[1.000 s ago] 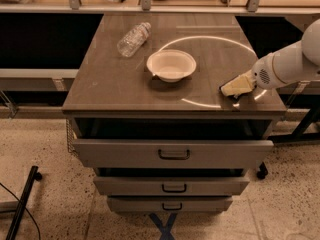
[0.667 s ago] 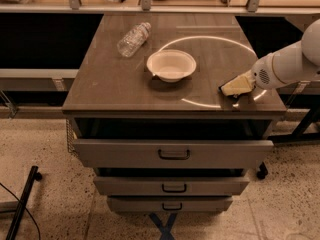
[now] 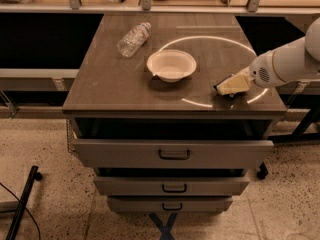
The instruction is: Place rxbar chocolate into paper bowl
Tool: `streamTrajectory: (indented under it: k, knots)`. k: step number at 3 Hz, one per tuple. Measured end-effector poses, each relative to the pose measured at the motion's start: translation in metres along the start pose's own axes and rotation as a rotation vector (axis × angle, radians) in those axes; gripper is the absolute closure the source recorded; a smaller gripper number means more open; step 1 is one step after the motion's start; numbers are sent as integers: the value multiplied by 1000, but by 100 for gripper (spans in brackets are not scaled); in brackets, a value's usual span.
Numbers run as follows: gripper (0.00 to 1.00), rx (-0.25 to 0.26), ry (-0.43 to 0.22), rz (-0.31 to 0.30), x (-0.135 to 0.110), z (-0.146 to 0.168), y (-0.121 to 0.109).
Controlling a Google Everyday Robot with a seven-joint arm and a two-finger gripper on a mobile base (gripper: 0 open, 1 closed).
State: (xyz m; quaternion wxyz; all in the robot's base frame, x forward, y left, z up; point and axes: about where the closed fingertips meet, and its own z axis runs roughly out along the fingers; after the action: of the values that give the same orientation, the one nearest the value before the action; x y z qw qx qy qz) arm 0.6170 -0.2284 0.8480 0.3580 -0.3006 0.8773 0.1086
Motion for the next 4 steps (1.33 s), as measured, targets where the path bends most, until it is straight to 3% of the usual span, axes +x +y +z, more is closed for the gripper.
streamTrajectory:
  k: [1, 2, 3, 4]
  knots:
    - [100, -58, -99, -96, -35, -27, 35]
    - [100, -71, -153, -171, -69, -39, 56]
    - [100, -22, -154, -221, -105, -35, 62]
    - [100, 11, -118, -268, -149, 1, 69]
